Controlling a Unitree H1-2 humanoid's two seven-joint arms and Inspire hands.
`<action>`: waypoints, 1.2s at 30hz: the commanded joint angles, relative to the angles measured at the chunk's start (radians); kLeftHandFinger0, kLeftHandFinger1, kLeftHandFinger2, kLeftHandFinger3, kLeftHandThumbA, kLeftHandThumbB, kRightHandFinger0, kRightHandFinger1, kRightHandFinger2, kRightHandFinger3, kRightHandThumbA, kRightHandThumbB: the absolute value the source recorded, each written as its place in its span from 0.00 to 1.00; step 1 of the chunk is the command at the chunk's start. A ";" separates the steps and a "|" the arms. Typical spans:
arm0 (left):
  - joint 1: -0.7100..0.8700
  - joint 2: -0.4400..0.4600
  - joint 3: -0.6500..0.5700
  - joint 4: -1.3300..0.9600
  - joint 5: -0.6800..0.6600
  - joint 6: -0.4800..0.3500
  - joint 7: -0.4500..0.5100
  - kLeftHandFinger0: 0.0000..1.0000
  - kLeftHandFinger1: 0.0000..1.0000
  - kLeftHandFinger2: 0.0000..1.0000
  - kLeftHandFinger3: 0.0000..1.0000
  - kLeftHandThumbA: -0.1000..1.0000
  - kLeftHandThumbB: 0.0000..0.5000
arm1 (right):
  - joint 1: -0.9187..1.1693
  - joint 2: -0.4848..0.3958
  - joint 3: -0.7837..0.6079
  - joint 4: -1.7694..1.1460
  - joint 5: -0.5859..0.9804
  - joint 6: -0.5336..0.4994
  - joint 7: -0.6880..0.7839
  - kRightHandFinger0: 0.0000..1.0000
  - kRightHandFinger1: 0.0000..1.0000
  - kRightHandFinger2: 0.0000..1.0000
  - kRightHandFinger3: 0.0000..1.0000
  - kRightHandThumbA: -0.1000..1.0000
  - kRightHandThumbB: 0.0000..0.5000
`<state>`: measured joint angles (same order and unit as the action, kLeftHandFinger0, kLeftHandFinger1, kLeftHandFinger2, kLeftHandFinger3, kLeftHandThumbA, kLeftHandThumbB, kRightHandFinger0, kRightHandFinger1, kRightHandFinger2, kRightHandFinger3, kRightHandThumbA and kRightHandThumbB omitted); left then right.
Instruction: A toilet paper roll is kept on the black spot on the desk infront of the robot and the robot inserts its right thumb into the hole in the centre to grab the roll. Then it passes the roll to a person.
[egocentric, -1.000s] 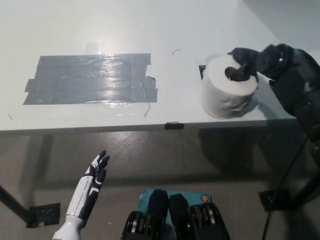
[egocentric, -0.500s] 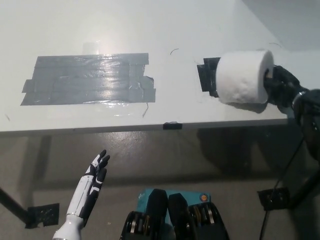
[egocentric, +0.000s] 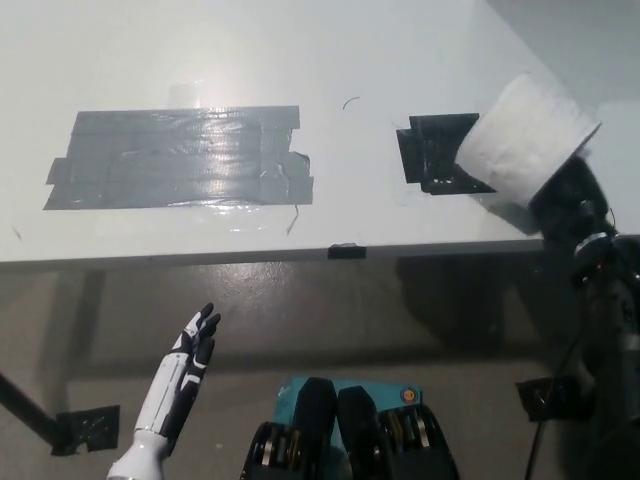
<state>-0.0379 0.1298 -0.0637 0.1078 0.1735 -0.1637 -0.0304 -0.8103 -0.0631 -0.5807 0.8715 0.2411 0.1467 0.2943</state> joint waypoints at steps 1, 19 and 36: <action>-0.045 0.007 0.001 -0.014 0.008 -0.032 0.006 1.00 1.00 1.00 1.00 1.00 0.19 | -0.033 0.036 -0.008 -0.156 0.169 0.161 0.011 0.00 0.33 0.76 0.87 0.00 0.27; -0.145 0.014 0.001 0.003 0.000 -0.004 -0.007 1.00 1.00 1.00 1.00 1.00 0.27 | -0.071 0.065 0.069 -0.452 0.270 0.313 -0.061 0.00 0.36 0.76 0.92 0.00 0.19; -0.142 0.018 -0.006 0.003 0.012 -0.019 -0.004 1.00 1.00 1.00 1.00 1.00 0.22 | -0.083 0.019 0.192 -0.372 0.181 0.223 -0.115 0.00 0.47 0.87 0.96 0.00 0.23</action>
<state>-0.1676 0.1373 -0.0642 0.1254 0.1759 -0.1613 -0.0310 -0.8121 -0.0083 -0.4285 0.4858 0.4531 0.4389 0.2002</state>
